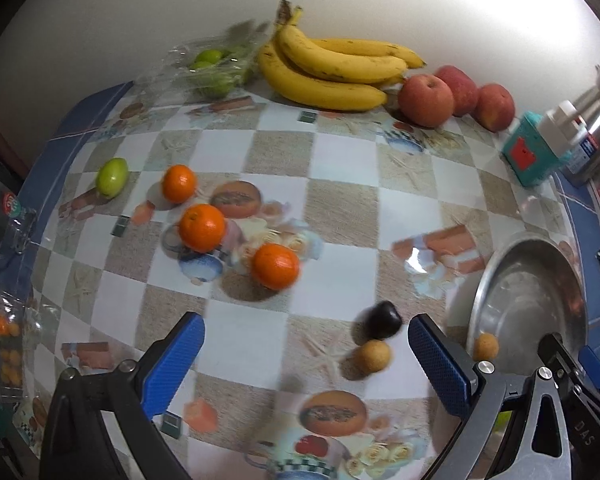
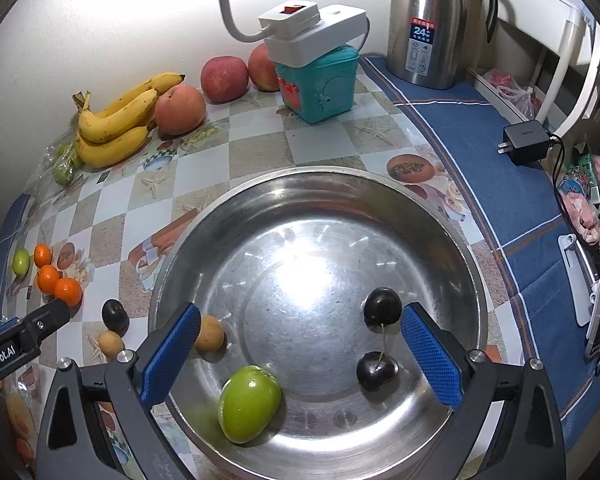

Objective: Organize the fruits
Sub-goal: 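Move both tools back from the basin toward the remaining kiwi and plum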

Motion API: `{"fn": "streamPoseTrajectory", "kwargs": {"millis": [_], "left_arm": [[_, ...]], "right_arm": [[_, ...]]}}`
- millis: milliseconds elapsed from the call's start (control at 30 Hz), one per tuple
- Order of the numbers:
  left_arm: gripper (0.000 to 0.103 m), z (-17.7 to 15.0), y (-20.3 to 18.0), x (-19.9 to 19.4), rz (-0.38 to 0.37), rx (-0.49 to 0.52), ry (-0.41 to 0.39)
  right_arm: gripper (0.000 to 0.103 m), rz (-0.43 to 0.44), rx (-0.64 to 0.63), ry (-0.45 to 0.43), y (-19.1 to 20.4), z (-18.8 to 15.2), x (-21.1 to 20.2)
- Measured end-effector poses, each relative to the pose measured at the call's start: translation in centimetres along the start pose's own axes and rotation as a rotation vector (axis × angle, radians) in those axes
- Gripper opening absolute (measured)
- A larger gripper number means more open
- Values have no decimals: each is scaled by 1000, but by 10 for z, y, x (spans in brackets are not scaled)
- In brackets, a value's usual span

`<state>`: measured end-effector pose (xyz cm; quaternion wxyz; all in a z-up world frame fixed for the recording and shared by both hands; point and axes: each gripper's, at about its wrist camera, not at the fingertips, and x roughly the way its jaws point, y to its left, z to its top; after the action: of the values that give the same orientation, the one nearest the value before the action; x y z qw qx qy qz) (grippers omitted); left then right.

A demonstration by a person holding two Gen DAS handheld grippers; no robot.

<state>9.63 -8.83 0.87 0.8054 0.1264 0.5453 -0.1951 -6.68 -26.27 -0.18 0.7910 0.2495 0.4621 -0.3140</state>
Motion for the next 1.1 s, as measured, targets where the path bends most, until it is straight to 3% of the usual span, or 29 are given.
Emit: {"fn": "streamPoseTrajectory", "kwargs": {"millis": [300,733,1100], "left_arm": [[103,13,57,-10,111,-85,-53],[103,17,111,-15,116,-183,-48],[103,11,101,5,81,-160,16]], "right_arm": [[100,60,-46,27,29,-3,-1],[100,171,-167,70,113,-13,-1],[100,191,-231,103,148,-22,8]]}}
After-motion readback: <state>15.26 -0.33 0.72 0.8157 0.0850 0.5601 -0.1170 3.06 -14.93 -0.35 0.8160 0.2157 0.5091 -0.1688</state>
